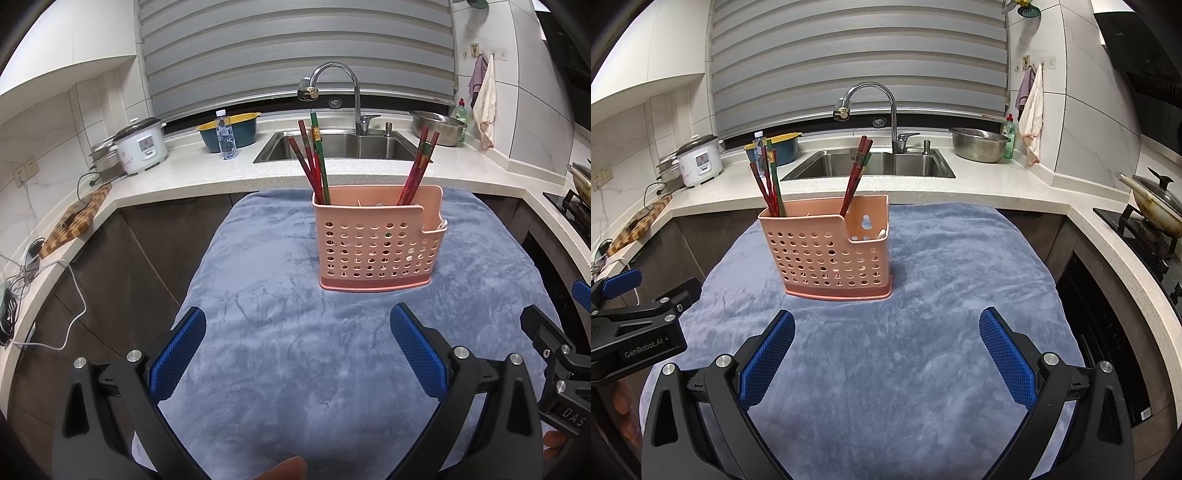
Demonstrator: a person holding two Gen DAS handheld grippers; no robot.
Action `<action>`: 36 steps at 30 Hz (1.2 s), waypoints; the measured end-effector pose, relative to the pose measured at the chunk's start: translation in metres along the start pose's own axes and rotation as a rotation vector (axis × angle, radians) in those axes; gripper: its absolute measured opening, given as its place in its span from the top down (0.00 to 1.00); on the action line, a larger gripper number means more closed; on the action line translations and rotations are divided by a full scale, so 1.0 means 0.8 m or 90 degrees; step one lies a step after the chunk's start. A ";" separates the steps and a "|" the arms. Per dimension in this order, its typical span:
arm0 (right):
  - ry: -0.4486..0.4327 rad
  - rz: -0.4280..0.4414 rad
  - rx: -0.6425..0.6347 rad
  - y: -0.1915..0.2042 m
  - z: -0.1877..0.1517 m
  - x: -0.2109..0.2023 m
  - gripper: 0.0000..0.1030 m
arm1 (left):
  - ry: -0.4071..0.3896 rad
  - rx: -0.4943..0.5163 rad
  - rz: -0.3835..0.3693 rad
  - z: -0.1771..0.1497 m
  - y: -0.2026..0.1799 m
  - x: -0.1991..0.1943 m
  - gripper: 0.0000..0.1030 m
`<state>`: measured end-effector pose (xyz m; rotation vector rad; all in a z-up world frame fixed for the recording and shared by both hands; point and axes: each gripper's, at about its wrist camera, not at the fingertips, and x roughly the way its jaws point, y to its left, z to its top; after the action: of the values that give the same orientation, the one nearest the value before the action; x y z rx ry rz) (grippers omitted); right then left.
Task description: Organize utensils
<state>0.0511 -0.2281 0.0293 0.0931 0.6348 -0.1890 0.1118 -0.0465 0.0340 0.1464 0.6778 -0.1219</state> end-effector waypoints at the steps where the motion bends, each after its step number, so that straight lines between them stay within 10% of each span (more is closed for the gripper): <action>1: 0.000 0.000 0.000 0.000 0.000 0.000 0.07 | 0.000 0.000 -0.001 0.000 0.000 0.000 0.07; 36: 0.010 -0.001 -0.006 0.005 -0.003 0.004 0.07 | 0.012 0.015 -0.010 0.002 -0.005 0.005 0.07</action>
<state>0.0530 -0.2246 0.0253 0.0848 0.6514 -0.1861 0.1148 -0.0507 0.0324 0.1657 0.6966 -0.1436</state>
